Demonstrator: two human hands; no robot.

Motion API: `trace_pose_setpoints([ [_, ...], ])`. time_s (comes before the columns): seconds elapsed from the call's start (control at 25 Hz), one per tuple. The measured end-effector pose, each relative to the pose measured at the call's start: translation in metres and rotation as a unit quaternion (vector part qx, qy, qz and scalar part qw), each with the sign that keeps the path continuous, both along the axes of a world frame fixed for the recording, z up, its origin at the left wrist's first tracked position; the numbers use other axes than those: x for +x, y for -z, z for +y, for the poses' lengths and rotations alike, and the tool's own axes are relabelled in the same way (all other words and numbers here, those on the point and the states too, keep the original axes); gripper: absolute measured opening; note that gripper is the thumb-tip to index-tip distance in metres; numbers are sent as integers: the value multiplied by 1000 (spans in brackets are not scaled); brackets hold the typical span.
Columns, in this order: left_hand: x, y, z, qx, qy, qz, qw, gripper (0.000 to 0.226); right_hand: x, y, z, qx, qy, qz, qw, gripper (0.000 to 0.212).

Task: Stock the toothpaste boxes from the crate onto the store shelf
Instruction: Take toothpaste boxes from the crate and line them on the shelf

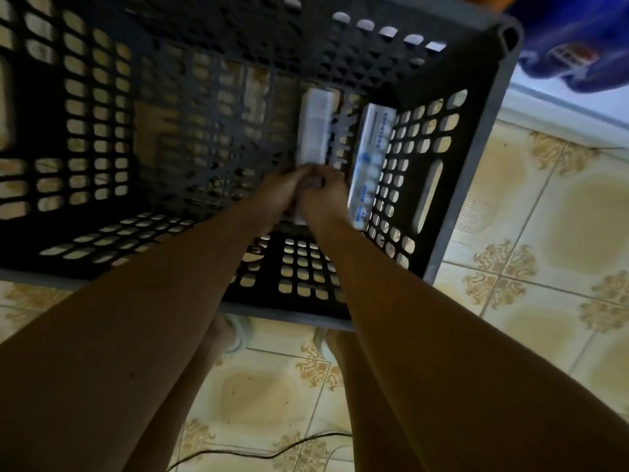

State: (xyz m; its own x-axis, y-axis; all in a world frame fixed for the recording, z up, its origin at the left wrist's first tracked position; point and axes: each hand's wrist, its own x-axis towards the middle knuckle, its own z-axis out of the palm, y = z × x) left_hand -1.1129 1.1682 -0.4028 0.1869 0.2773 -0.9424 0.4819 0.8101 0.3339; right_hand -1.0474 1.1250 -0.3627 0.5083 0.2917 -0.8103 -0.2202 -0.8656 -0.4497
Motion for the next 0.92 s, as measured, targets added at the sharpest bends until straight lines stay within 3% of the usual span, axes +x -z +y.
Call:
trace_pose_setpoints([
  [0.12, -20, -3, 1, -28, -64, -19, 997, 54, -11, -12, -1, 60, -64, 50, 995, 34],
  [0.24, -31, -1, 4, 7, -119, -11, 993, 66, -5, -20, -9, 80, -50, 52, 994, 33],
  [0.4, -39, -7, 13, -24, -155, -69, 985, 60, 26, -16, -20, -41, -53, -87, 994, 43],
  [0.56, -51, -9, 16, -30, -124, -90, 988, 59, 22, 3, -31, -114, -204, -164, 958, 71],
  [0.68, -52, -11, 13, -29, -89, -92, 991, 67, 21, 7, -16, -122, -127, -161, 971, 70],
  [0.8, -50, -14, 6, -26, -67, -100, 992, 63, 36, 12, -4, -135, 20, -54, 989, 49],
  [0.84, -48, -16, 4, -26, -64, -94, 993, 61, 37, 12, -5, -152, 30, -18, 988, 43],
  [0.92, -41, -20, 4, -35, -69, -76, 994, 59, 31, 12, -7, -175, -10, -6, 984, 55],
])
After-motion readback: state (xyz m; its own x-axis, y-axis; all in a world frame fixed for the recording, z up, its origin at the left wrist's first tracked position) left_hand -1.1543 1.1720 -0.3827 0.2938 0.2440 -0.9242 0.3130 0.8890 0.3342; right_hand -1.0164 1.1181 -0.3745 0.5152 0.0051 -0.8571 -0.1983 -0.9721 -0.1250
